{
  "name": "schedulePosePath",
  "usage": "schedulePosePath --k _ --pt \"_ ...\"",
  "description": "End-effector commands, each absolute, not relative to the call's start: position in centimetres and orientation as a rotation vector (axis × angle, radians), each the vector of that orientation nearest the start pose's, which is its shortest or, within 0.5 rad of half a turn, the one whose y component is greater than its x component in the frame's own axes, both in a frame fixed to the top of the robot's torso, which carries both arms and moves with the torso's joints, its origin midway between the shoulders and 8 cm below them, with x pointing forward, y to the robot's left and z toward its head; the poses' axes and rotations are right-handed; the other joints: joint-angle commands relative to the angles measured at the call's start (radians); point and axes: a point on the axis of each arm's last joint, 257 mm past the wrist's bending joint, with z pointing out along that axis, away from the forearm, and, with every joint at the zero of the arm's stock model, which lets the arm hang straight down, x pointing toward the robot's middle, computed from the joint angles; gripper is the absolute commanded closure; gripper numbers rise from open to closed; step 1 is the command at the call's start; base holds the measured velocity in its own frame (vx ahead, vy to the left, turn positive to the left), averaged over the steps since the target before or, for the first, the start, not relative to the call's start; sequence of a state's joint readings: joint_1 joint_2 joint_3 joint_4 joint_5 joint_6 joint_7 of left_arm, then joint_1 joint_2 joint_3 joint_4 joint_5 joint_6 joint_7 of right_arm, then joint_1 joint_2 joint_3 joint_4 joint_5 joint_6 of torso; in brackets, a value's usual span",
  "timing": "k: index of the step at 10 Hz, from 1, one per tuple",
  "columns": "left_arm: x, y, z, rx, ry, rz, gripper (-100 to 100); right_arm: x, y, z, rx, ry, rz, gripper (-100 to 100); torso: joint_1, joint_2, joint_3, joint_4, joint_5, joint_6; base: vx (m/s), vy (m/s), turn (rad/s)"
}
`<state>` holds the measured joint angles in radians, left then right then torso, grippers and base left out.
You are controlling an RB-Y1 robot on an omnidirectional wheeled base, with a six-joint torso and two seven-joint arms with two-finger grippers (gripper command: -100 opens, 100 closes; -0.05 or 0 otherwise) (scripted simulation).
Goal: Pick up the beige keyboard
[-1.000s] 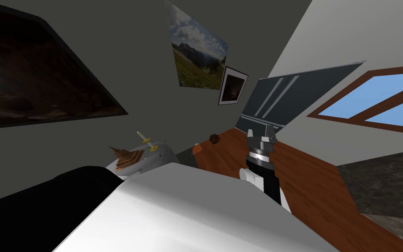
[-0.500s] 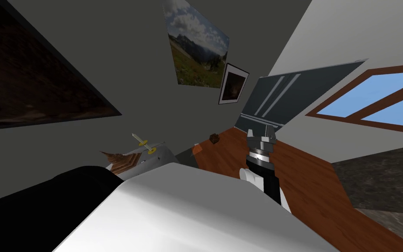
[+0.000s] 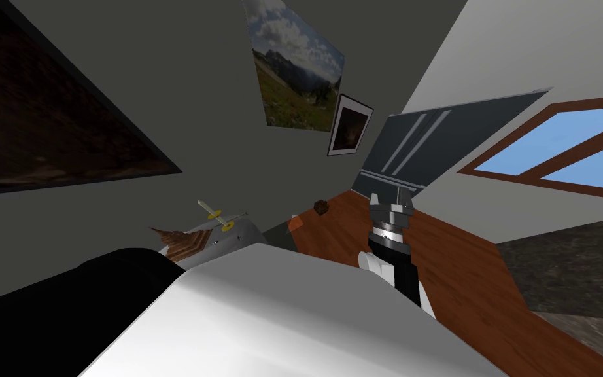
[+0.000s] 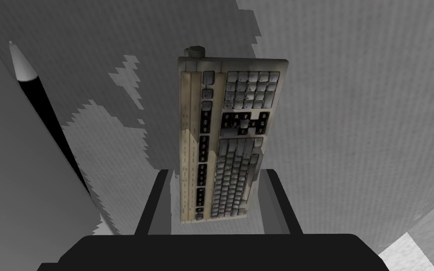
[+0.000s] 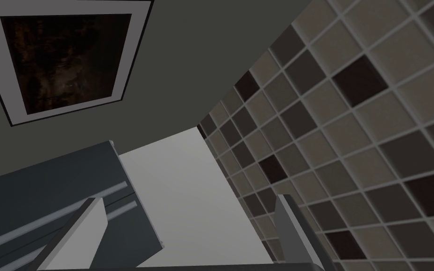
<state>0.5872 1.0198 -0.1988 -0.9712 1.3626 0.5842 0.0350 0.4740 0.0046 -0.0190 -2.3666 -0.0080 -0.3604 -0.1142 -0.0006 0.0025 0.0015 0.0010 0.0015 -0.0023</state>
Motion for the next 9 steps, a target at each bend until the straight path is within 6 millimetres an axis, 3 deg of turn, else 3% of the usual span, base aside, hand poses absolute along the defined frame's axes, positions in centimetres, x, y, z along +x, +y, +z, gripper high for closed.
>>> schedulePosePath --k 1,3,4,5,8,9 --pt "-3.8 64.5 -49.9 -2.742 1.175 0.179 100 34.9 -28.4 4.5 0.732 0.588 1.397 0 0.0 0.0 0.0 0.0 0.0 0.0 0.0 0.0 0.0" --pt "-3.8 64.5 -49.9 -2.742 1.175 0.179 100 34.9 -28.4 4.5 0.732 0.588 1.397 0 0.001 0.0 0.0 0.0 0.0 0.0 0.0 0.0 0.0" --pt "-3.8 64.5 -49.9 -2.742 1.176 0.18 0 34.9 -28.4 4.5 0.732 0.588 1.397 0 0.001 0.0 0.0 0.0 0.0 0.0 0.0 0.0 0.0" --pt "-3.6 65.1 -49.0 -2.743 1.173 0.177 100 34.9 -28.4 4.5 0.732 0.588 1.397 0 0.001 0.001 0.0 0.0 0.0 0.0 -0.005 -0.038 0.013" --pt "-3.5 65.5 -48.4 -2.741 1.176 0.178 100 34.9 -28.4 4.5 0.732 0.588 1.397 0 -0.003 0.001 0.001 0.001 -0.001 -0.001 -0.008 -0.046 0.007" --pt "-3.5 65.5 -48.3 -2.742 1.176 0.178 0 34.9 -28.4 4.5 0.732 0.588 1.397 0 -0.001 0.001 0.001 0.001 -0.001 -0.001 0.0 0.0 0.0"
